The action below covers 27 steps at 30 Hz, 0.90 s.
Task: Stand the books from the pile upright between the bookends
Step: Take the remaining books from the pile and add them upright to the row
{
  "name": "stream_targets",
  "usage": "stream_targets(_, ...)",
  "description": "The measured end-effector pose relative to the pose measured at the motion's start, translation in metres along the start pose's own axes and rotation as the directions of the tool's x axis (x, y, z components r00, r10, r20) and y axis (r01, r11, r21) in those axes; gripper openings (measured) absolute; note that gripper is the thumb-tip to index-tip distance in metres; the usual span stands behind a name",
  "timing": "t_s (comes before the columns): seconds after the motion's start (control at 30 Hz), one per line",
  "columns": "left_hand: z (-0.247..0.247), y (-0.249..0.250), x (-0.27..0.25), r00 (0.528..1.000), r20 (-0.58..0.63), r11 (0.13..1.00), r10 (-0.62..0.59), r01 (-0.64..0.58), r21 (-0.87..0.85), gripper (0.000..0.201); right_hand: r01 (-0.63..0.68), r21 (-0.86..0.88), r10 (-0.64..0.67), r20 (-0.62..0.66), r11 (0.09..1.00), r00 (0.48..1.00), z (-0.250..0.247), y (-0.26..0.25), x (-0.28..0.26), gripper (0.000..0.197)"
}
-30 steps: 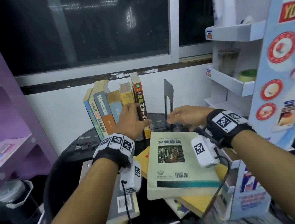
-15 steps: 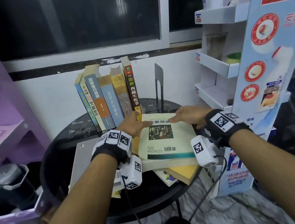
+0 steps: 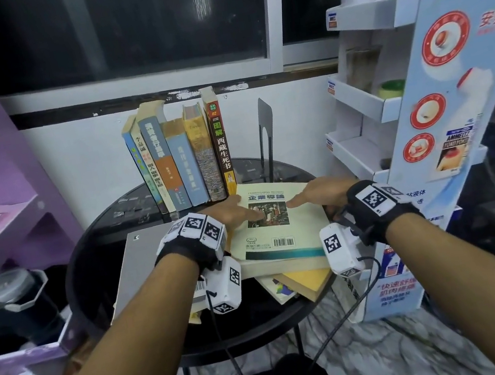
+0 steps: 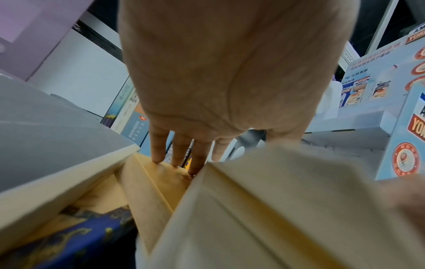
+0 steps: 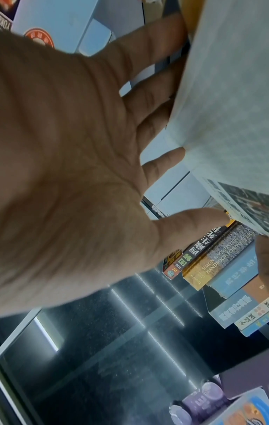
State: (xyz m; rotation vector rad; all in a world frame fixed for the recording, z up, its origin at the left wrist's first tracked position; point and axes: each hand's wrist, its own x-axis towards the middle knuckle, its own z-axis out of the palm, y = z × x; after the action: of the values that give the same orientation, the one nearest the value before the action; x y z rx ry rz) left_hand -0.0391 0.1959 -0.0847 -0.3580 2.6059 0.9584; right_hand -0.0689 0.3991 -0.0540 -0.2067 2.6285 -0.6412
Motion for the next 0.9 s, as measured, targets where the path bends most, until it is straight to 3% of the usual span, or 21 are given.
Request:
stream_targets(0.27,-0.007,-0.002,-0.001,0.999,0.028,0.993,0.018,-0.021,0.117,0.093,0.026,-0.084,-0.027,-0.011,0.996,1.0,-0.001,-0.003,-0.004,0.029)
stream_targets(0.4,-0.01,-0.006,-0.003,0.999,0.0,0.985,0.045,-0.045,0.167,0.091,0.014,-0.069,-0.017,-0.051,0.998,0.999,-0.001,-0.003,-0.011,0.056)
stream_targets(0.53,-0.011,-0.009,-0.008,0.999,-0.008,0.989,0.047,-0.045,0.139,0.095,0.004,-0.033,-0.007,-0.081,0.999,0.997,0.002,-0.002,-0.005,0.071)
stream_targets(0.67,-0.013,-0.012,-0.013,0.997,-0.018,0.996,0.072,-0.071,0.049,0.1,0.019,0.013,-0.017,-0.142,1.0,0.99,0.004,0.0,0.003,0.091)
stream_targets(0.9,-0.019,-0.007,-0.026,0.971,-0.127,0.953,0.204,-0.227,-0.203,0.103,0.089,0.059,-0.072,-0.251,0.994,0.965,0.0,-0.006,0.005,0.092)
